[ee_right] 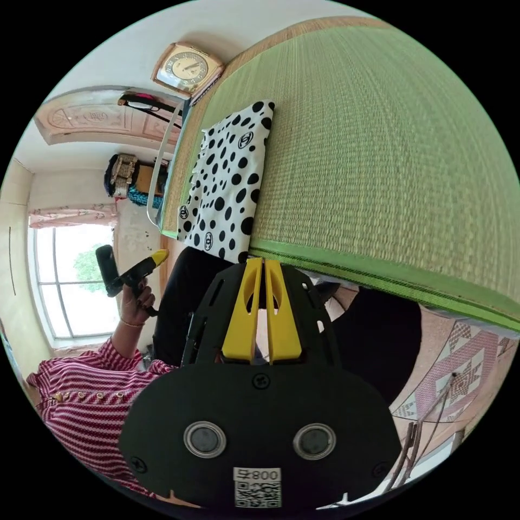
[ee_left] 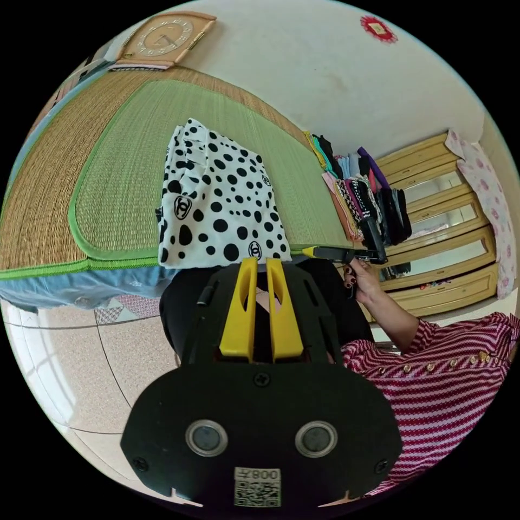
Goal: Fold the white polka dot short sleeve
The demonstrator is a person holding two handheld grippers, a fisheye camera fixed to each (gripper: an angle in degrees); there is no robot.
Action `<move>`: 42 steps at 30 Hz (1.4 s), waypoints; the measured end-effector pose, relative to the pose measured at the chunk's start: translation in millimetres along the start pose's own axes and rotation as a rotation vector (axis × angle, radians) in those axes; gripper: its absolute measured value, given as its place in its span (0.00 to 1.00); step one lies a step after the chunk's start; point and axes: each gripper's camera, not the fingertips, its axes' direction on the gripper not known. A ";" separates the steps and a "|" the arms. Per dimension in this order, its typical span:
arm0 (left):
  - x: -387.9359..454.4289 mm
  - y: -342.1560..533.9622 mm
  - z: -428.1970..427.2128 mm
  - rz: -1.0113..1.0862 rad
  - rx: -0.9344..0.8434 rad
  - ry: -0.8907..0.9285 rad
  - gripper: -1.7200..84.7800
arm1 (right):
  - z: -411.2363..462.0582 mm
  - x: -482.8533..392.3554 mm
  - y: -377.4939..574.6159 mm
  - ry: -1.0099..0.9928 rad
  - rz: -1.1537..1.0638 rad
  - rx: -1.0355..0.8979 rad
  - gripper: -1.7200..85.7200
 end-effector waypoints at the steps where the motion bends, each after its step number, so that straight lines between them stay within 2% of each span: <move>1: 4.9 -7.9 5.9 0.012 -0.012 -0.032 0.05 | -4.0 -7.3 -1.2 0.058 -0.013 0.017 0.02; 7: 18.3 -56.4 43.4 0.048 -0.129 -0.185 0.05 | 19.8 -35.4 -9.3 0.345 -0.094 -0.011 0.02; 12: 33.2 -82.7 61.6 0.101 -0.207 -0.231 0.05 | 28.3 -45.7 7.6 0.371 -0.138 0.032 0.03; 18: 45.3 -105.1 67.9 0.078 -0.229 -0.074 0.08 | 42.8 -63.5 18.7 0.490 -0.212 0.042 0.05; 20: 38.2 -110.2 74.5 0.000 -0.232 0.040 0.10 | 41.5 -59.3 20.1 0.472 -0.212 0.043 0.07; 22: 26.5 -112.5 80.8 -0.086 -0.234 0.129 0.11 | 35.4 -48.8 18.8 0.372 -0.205 0.026 0.10; 26: -6.4 -121.6 90.8 -0.280 -0.232 0.285 0.14 | 23.8 -26.7 21.3 0.227 -0.165 0.043 0.11; 28: -16.5 -130.7 89.3 -0.331 -0.218 0.320 0.14 | 21.3 -11.2 22.2 0.070 -0.148 0.027 0.11; 31: -26.3 -147.4 89.9 -0.376 -0.219 0.353 0.15 | 25.4 0.1 24.4 -0.021 -0.136 0.014 0.12; 42: -49.0 -185.2 91.3 -0.462 -0.215 0.380 0.08 | 41.3 57.1 13.4 -0.174 -0.040 -0.032 0.13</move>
